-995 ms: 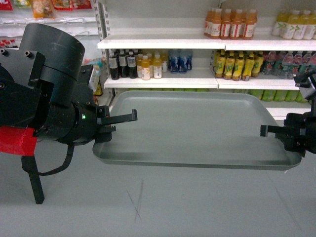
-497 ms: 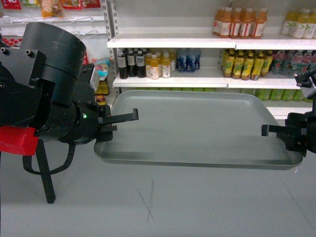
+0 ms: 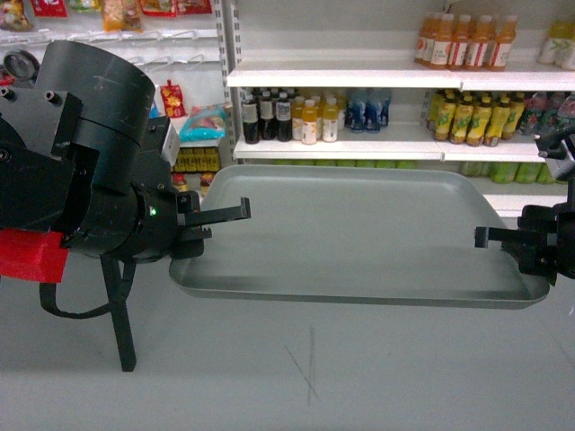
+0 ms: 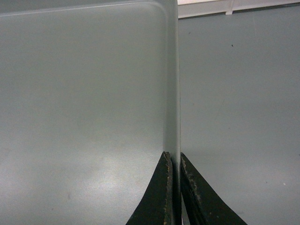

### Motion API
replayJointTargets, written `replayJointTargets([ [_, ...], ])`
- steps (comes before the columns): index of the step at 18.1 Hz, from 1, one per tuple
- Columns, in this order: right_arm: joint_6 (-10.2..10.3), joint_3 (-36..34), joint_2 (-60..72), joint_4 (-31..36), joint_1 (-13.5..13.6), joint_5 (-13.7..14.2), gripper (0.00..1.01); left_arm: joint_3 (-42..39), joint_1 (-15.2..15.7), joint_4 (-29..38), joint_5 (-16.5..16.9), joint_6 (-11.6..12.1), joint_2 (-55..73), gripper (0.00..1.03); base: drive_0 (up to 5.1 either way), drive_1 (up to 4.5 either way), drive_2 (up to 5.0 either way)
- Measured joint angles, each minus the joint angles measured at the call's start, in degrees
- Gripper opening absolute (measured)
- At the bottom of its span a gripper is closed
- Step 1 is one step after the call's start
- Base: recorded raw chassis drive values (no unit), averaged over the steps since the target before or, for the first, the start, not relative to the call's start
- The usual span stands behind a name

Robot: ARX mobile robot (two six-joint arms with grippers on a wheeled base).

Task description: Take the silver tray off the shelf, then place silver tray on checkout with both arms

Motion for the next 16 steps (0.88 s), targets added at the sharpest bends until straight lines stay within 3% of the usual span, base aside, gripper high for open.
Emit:
replayJointTargets([
  [16, 0.02, 0.04, 0.0, 0.07, 0.24, 0.02, 0.02, 0.0, 0.2, 0.04, 0.04, 0.02, 0.0, 0.03, -5.0, 2.47, 2.5],
])
